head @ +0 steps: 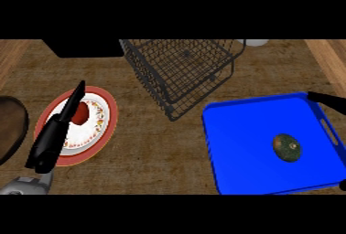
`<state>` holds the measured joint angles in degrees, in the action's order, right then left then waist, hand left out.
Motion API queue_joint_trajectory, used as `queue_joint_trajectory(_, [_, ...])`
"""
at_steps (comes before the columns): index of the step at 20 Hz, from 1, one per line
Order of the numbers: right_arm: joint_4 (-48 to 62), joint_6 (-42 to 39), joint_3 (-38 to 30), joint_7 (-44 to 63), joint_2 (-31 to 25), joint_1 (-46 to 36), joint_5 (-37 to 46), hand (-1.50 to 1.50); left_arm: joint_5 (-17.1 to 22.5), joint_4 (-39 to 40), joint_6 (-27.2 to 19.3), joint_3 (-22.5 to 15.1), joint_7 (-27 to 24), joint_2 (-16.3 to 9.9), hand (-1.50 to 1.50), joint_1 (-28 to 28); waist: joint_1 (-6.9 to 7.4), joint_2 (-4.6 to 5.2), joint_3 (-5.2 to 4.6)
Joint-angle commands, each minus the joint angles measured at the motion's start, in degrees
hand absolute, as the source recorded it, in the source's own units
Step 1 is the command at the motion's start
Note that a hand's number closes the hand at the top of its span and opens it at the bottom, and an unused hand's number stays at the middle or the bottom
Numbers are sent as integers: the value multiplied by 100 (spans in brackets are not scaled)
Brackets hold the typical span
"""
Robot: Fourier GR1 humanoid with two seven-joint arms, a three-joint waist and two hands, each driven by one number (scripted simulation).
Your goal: Pick the squash from the tray and place it in the tiered basket
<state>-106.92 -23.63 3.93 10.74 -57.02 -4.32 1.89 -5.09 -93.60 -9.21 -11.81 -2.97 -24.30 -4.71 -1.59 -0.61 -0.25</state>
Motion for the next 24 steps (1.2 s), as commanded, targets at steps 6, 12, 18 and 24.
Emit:
queue_joint_trajectory(6, [-1746, 116, 535, 2553, 316, 358, 855, -150, 2, -247, 234, 142, -66, 26, 0, 84, 167, 51, 21])
queue_joint_trajectory(12, [-1641, 242, 1407, 2866, 1098, 563, 2175, -150, -220, -25, 297, 242, 65, 189, 0, -187, 162, 60, 26])
queue_joint_trajectory(18, [-1558, -2, 2503, 3987, 1569, 250, 3363, -150, -346, -204, 291, 134, 288, 354, 0, -120, 186, 57, 25])
queue_joint_trajectory(24, [-515, 161, 2022, 3333, 1662, 302, 3799, -150, -365, -563, 487, 203, 330, 425, 0, 174, 178, 55, 28])
